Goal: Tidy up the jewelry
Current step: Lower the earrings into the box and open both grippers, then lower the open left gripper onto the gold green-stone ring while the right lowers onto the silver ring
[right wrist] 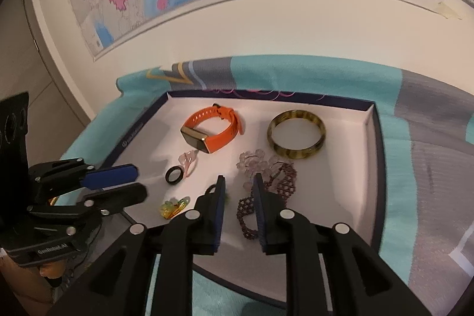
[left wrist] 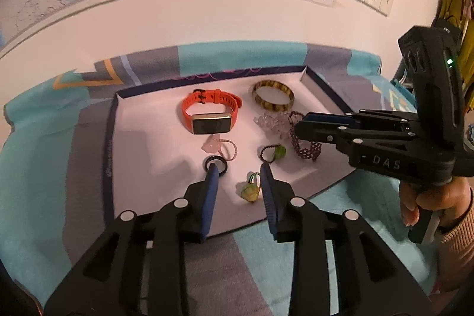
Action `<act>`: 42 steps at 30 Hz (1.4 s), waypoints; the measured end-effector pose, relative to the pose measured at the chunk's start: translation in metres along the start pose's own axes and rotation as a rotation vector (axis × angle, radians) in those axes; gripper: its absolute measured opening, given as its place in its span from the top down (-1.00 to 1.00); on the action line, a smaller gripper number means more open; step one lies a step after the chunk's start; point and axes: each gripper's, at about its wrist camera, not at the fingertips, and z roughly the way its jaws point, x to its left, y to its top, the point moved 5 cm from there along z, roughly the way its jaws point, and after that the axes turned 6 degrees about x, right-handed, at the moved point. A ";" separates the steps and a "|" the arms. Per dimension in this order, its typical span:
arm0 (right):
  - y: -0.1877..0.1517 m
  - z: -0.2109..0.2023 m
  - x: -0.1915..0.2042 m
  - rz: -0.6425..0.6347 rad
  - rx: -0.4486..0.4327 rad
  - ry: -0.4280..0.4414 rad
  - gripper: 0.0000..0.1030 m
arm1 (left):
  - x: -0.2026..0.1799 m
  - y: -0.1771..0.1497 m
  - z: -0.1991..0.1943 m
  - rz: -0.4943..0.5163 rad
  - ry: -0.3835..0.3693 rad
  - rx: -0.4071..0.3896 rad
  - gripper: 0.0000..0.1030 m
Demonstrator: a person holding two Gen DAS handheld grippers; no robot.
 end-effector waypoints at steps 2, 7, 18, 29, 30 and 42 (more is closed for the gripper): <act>-0.002 -0.006 -0.001 0.007 -0.004 0.011 0.60 | 0.003 -0.003 -0.008 -0.005 0.004 -0.015 0.34; -0.014 -0.026 0.001 0.001 -0.016 0.018 0.42 | 0.010 -0.015 -0.032 -0.022 0.004 -0.052 0.18; -0.071 -0.060 0.014 -0.039 0.018 -0.001 0.07 | 0.028 -0.064 -0.060 -0.055 0.024 -0.031 0.11; -0.120 -0.061 0.022 -0.042 0.094 -0.028 0.05 | 0.009 -0.112 -0.064 -0.019 0.011 0.036 -0.02; -0.123 -0.059 0.026 -0.058 0.100 -0.038 0.05 | 0.006 -0.115 -0.064 -0.013 0.005 0.044 -0.02; -0.130 -0.046 0.049 -0.140 0.119 -0.113 0.24 | -0.004 -0.128 -0.061 0.016 0.013 0.074 -0.05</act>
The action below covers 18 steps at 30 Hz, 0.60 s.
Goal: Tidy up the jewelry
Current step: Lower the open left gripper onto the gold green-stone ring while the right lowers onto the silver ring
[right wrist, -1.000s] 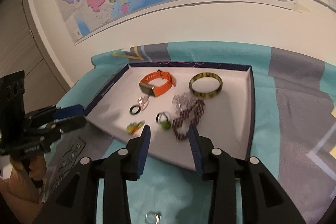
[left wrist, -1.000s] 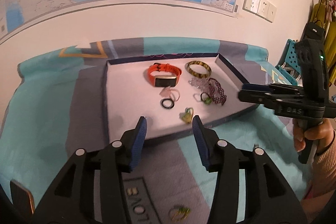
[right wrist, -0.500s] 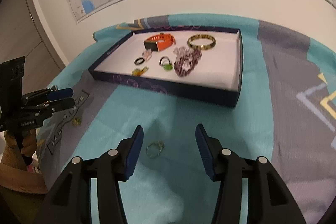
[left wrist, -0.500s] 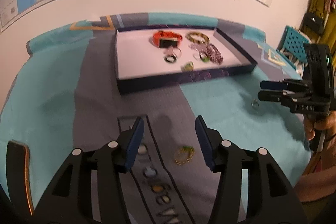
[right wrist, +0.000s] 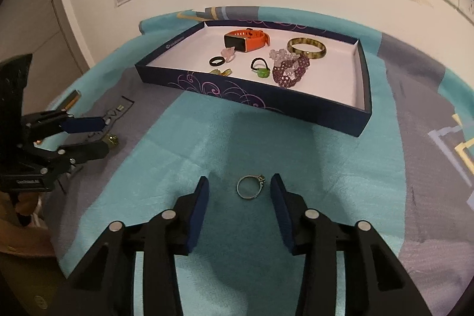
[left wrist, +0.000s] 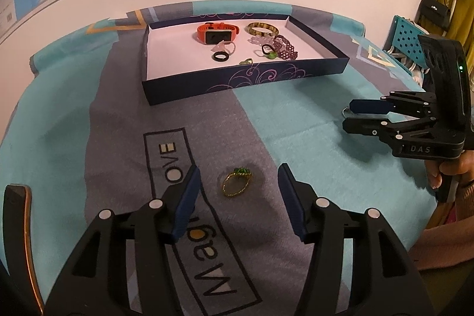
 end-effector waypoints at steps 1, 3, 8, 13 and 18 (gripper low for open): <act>0.000 0.000 0.000 0.000 0.000 -0.005 0.26 | 0.001 -0.001 0.001 -0.003 0.002 0.002 -0.05; 0.000 0.000 -0.001 0.001 0.002 -0.024 0.37 | 0.002 -0.002 0.002 -0.005 0.008 0.005 -0.05; 0.000 0.001 -0.003 0.000 0.002 -0.059 0.53 | 0.000 -0.004 0.006 -0.001 0.014 0.015 0.00; 0.000 0.001 -0.005 0.009 -0.001 -0.064 0.68 | -0.003 -0.004 0.009 0.008 0.018 0.024 0.23; 0.001 0.001 -0.005 0.013 -0.004 -0.067 0.69 | -0.008 -0.004 0.010 0.012 0.055 0.024 0.37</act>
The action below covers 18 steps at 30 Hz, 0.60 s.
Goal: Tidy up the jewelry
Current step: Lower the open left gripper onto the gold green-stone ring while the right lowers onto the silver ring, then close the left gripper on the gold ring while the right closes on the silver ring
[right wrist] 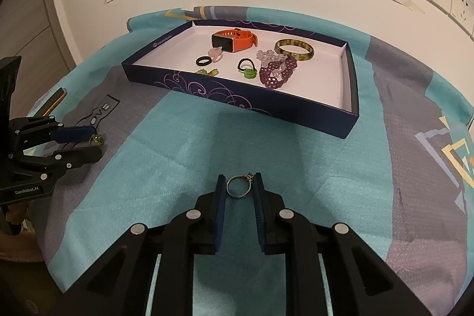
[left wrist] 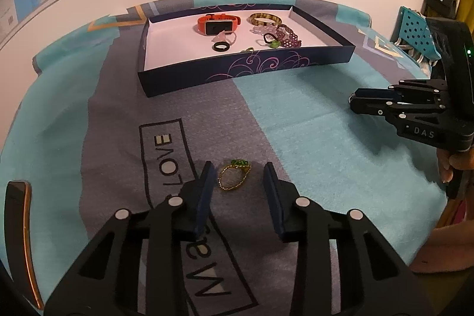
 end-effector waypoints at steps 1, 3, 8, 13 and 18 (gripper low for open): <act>0.000 0.000 0.000 0.001 -0.001 0.001 0.69 | -0.001 0.000 0.000 0.002 0.006 0.000 0.45; 0.000 0.000 -0.001 0.007 -0.003 0.004 0.69 | -0.003 0.001 0.000 0.003 0.000 0.002 0.56; 0.001 -0.002 -0.003 0.018 -0.015 0.013 0.69 | -0.003 0.002 0.001 -0.009 0.002 0.003 0.73; 0.001 -0.004 -0.001 0.020 -0.023 0.025 0.69 | -0.002 0.003 0.001 -0.019 0.001 0.003 0.75; 0.001 -0.006 -0.001 0.026 -0.030 0.036 0.69 | 0.000 0.004 0.001 -0.025 -0.005 0.001 0.76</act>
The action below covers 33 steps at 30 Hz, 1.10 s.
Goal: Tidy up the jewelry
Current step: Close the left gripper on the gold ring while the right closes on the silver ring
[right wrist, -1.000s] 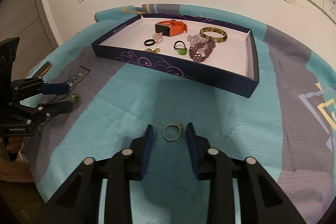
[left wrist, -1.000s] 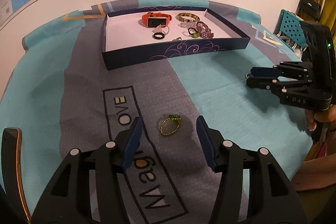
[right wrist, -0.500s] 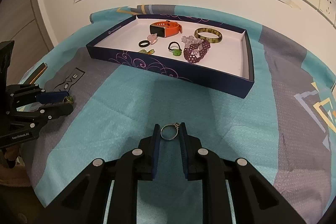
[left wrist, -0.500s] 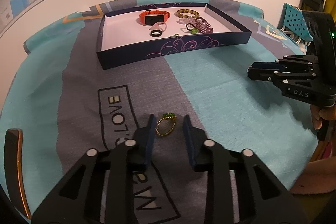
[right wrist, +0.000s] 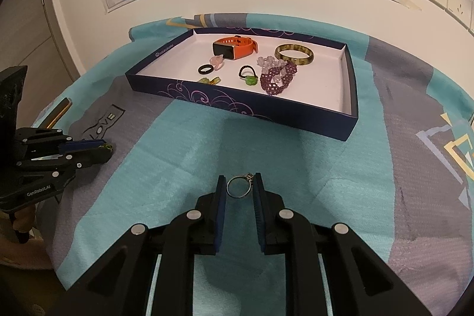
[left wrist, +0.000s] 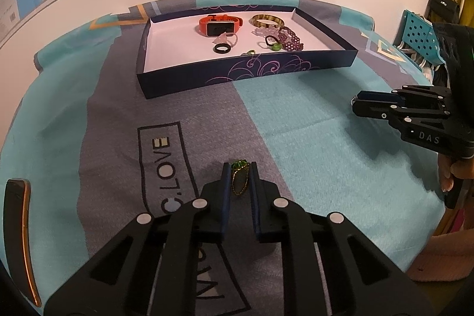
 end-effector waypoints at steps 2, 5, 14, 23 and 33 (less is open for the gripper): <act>0.000 0.000 0.000 0.003 -0.002 0.004 0.69 | 0.001 0.000 0.000 -0.003 -0.001 0.000 0.76; 0.000 -0.001 0.000 0.006 -0.004 0.009 0.69 | 0.002 0.000 0.000 -0.005 -0.002 -0.002 0.76; 0.001 -0.003 0.000 0.011 -0.013 0.023 0.69 | 0.001 0.001 0.000 -0.011 -0.011 -0.008 0.76; 0.004 -0.006 0.001 0.016 -0.028 0.040 0.69 | 0.001 0.006 -0.007 -0.015 -0.015 -0.029 0.76; 0.009 -0.007 0.007 0.011 -0.030 0.039 0.69 | -0.001 0.015 -0.016 -0.012 -0.043 -0.069 0.76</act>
